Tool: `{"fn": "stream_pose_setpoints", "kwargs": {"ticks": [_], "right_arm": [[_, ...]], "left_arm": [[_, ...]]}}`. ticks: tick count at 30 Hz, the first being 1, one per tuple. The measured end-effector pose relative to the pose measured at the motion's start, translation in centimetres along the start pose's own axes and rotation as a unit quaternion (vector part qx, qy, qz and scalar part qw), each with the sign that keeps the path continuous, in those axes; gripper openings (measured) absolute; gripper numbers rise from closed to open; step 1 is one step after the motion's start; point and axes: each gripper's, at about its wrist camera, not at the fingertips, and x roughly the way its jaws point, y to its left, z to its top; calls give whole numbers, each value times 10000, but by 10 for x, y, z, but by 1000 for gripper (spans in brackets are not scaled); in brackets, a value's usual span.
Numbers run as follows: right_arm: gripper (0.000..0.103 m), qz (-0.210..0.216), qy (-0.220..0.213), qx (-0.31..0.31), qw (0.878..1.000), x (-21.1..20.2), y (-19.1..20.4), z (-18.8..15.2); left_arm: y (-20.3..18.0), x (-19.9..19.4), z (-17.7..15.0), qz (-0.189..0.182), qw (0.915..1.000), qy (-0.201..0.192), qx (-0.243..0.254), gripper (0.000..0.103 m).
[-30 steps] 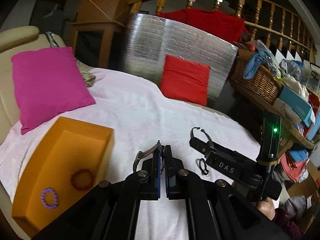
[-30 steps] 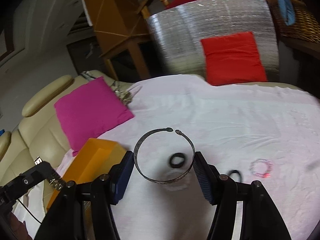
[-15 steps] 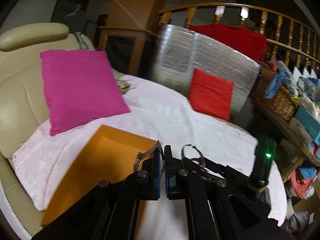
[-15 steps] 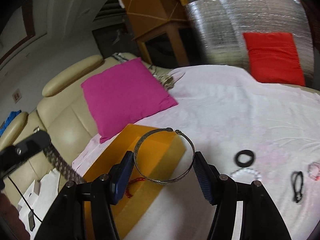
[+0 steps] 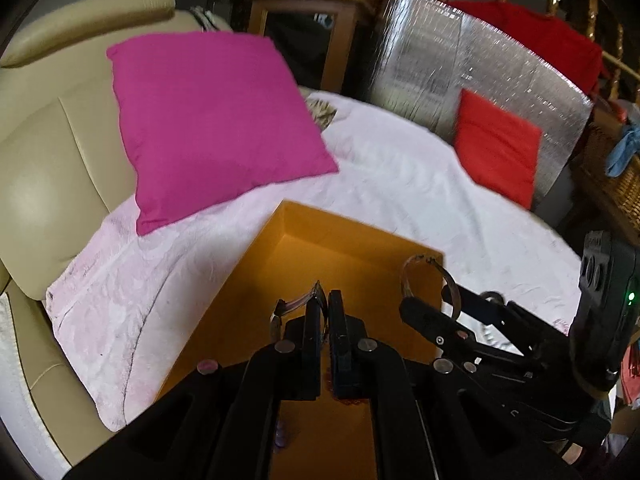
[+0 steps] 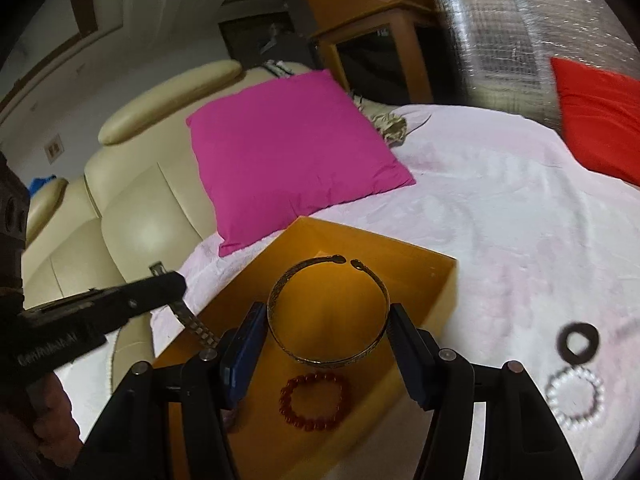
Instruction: Organize jewelry
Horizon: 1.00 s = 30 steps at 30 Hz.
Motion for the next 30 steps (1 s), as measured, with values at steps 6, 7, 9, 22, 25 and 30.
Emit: {"fn": "stream_pose_setpoints", "kwargs": {"ticks": [6, 7, 9, 22, 25, 30], "right_arm": [[66, 30, 102, 182, 9998, 26, -13, 6], [67, 60, 127, 262, 9996, 28, -17, 6], [69, 126, 117, 448, 9988, 30, -24, 7], [75, -189, -236, 1317, 9908, -27, -69, 7], [75, -538, -204, 1394, 9886, -47, -81, 3], [75, -1076, -199, 1416, 9839, -89, -103, -11]], "left_arm": [[11, 33, -2, 338, 9989, 331, -73, 8], [12, 35, -3, 368, 9986, 371, -100, 17], [14, 34, -5, 431, 9982, 383, -147, 35], [7, -14, -28, 489, 9987, 128, -99, 50], [-9, -23, -40, 311, 9994, 169, -22, 52], [-50, -39, -54, -207, 9993, 163, 262, 53]]}}
